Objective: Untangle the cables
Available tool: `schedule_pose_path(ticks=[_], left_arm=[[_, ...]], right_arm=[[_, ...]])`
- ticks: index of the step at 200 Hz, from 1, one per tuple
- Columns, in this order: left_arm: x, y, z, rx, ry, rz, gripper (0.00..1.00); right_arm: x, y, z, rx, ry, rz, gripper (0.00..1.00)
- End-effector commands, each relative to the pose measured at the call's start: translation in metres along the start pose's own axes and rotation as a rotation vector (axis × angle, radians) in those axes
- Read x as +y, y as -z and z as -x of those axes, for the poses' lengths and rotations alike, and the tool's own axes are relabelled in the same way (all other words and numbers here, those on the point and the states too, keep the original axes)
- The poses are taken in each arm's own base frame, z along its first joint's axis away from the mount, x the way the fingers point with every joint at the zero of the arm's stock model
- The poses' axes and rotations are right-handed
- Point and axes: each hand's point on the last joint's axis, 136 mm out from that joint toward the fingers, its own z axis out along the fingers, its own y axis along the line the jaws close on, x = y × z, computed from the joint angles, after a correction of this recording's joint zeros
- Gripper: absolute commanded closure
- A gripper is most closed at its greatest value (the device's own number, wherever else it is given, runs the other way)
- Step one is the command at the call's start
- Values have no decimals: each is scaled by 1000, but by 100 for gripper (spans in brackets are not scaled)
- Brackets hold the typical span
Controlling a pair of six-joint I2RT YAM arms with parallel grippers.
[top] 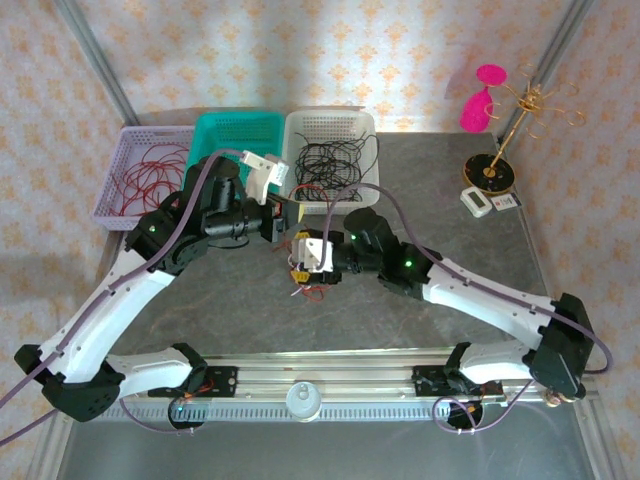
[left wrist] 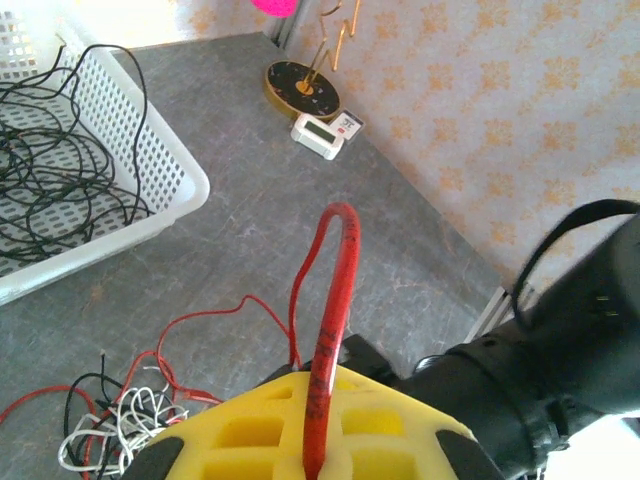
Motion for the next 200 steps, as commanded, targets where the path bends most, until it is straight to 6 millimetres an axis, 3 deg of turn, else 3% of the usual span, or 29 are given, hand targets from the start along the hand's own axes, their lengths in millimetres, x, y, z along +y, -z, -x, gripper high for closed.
schedule_pose_path(ticks=[1, 25, 45, 78, 103, 130, 143, 168, 200], left_arm=[[-10, 8, 5, 1, -10, -28, 100], [-9, 11, 10, -4, -25, -6, 100], [-8, 15, 17, -20, -42, 18, 100], [0, 27, 40, -142, -51, 87, 100], [-9, 32, 55, -246, -56, 38, 100], [-12, 36, 68, -344, -54, 17, 100], [-13, 38, 73, -380, -57, 11, 100], [-11, 39, 80, -430, -71, 19, 100], [-10, 41, 90, -505, -85, 20, 100]], right_arm=[[-15, -5, -6, 32, 47, -43, 44], [-28, -11, -20, 74, -15, -47, 68], [-28, -7, -25, 39, -73, -47, 71], [-11, 4, -10, -137, -268, 21, 86], [-3, -1, 1, -279, -542, 58, 100], [-6, -4, 17, -376, -753, -59, 100], [-16, 0, 22, -410, -862, -127, 100], [-43, 3, 2, -409, -1164, -284, 100], [-40, -12, -15, -317, -1390, -296, 100]])
